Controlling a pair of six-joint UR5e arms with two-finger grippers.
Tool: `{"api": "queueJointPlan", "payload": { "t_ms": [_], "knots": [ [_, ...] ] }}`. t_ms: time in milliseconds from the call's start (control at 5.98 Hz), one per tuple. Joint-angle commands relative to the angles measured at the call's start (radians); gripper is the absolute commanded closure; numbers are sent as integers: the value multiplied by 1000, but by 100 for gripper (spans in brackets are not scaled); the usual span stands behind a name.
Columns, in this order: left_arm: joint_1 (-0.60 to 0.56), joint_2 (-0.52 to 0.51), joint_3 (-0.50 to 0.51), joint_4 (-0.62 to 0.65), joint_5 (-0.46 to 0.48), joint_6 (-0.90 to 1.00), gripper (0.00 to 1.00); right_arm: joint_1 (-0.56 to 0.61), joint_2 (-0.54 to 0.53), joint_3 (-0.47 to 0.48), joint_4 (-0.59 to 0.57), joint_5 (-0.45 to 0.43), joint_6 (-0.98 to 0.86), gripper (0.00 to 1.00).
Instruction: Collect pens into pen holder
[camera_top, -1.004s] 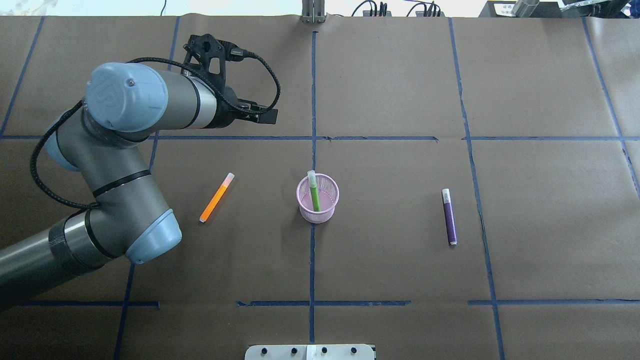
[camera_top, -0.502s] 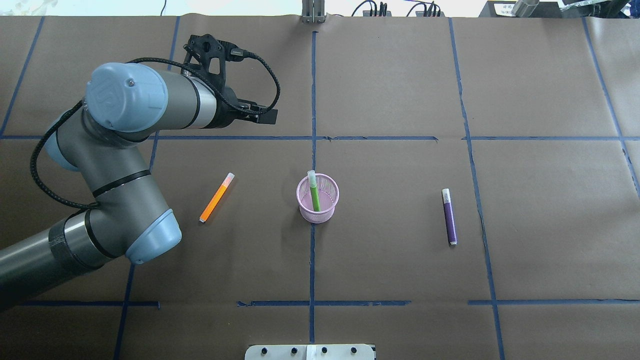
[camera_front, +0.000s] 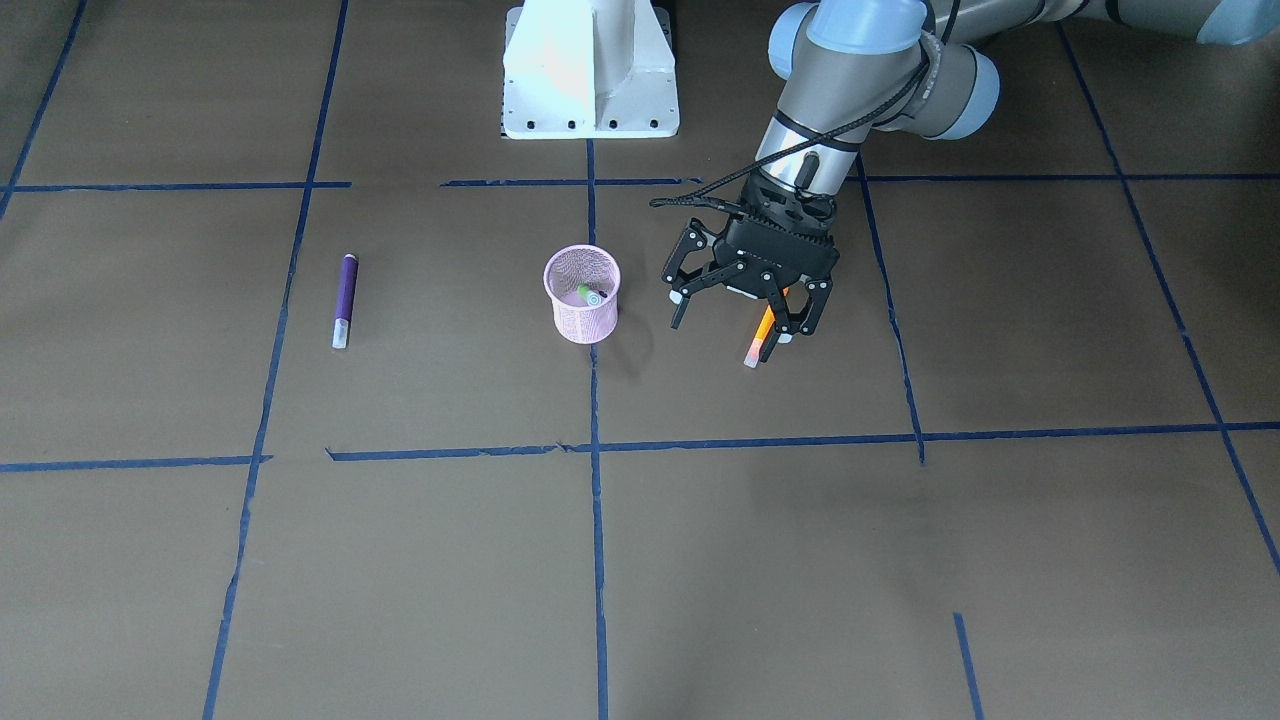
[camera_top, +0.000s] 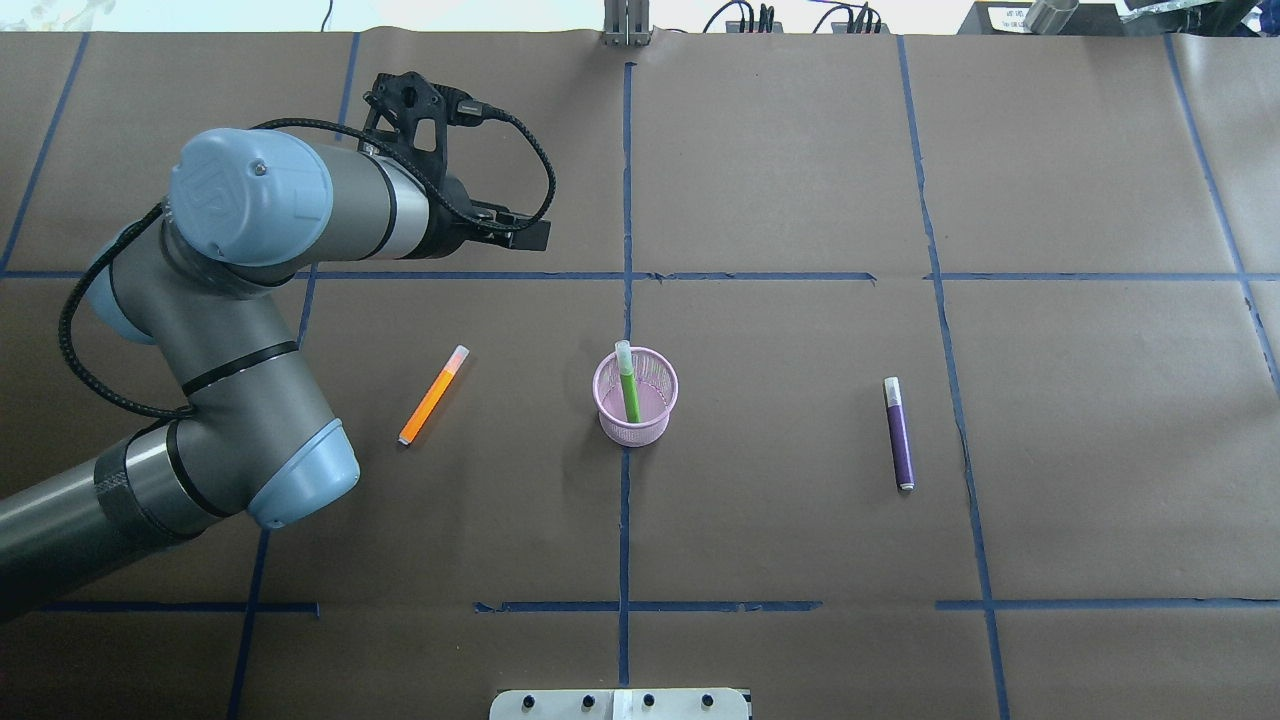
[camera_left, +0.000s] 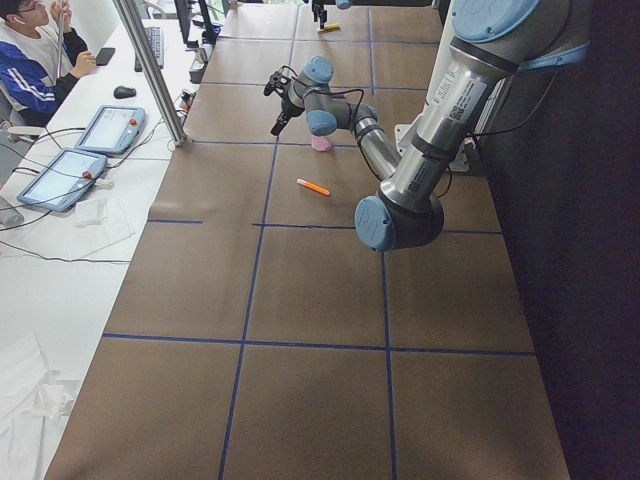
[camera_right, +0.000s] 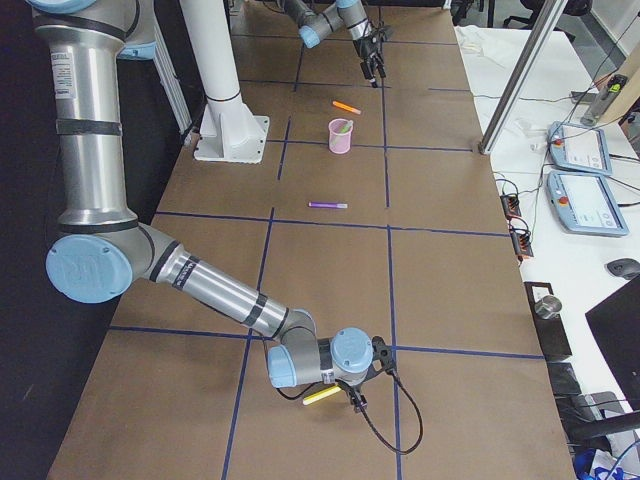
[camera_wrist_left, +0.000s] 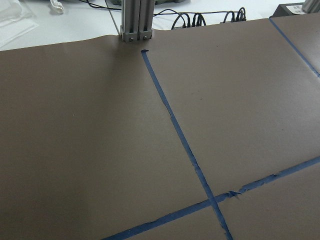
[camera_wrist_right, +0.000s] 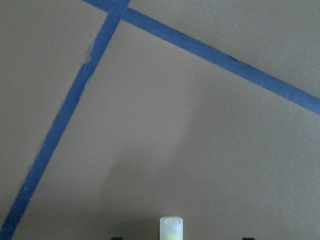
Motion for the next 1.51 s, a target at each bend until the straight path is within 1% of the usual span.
{"api": "queueJointPlan", "payload": {
  "t_ms": [0,167,335,502,669,836,1171,1338],
  "knots": [
    [-3,1,0,-6,-2,0,0,-13,0,2,1,0,10,19],
    [-3,1,2,-6,0,0,0,-13,0,7,0,0,12,28],
    [-3,1,2,-6,-2,0,0,-13,0,10,1,2,10,47],
    [-3,1,2,-6,-2,0,0,-13,-1,10,4,2,9,74],
    [-3,1,2,-6,0,-3,0,-13,-1,10,4,3,4,92],
    [-3,0,2,-6,-2,-1,0,-13,-3,11,6,8,7,100],
    [-1,0,2,-6,0,-6,0,-10,-13,77,-5,105,12,100],
    [-1,0,2,-6,0,-9,0,4,-6,79,0,133,12,100]
  ]
}}
